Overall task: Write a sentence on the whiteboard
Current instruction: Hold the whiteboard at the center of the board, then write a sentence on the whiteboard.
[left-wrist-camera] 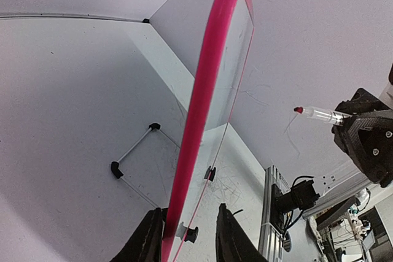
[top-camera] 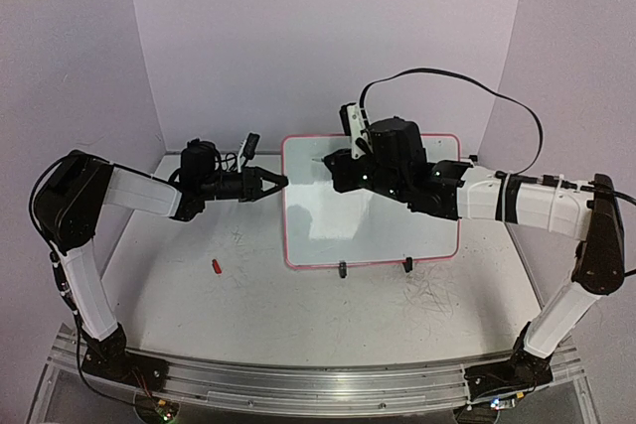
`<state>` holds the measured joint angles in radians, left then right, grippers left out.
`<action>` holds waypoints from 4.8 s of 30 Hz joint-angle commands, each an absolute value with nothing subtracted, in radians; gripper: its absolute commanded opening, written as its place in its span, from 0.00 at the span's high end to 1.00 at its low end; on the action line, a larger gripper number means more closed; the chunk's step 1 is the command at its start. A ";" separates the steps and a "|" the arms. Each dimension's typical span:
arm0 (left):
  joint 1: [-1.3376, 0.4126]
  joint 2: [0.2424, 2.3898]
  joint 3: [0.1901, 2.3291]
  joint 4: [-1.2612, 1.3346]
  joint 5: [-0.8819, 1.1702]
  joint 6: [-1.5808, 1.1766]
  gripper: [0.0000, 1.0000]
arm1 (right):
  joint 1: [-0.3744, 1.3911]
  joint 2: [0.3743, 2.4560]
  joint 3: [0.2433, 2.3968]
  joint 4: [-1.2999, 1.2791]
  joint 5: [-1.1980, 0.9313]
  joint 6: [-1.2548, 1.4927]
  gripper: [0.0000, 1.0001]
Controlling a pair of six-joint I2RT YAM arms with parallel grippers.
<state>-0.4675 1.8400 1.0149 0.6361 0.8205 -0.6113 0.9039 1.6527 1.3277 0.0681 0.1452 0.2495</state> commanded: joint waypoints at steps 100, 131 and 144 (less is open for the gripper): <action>-0.468 1.883 1.044 0.665 0.902 -0.521 1.00 | 0.962 1.906 1.564 0.179 0.387 0.160 1.00; -0.471 1.879 1.045 0.665 0.886 -0.522 1.00 | 0.967 1.917 1.525 0.156 0.335 0.178 1.00; -0.471 1.879 1.044 0.665 0.885 -0.522 1.00 | 0.968 1.898 1.503 0.141 0.366 0.185 1.00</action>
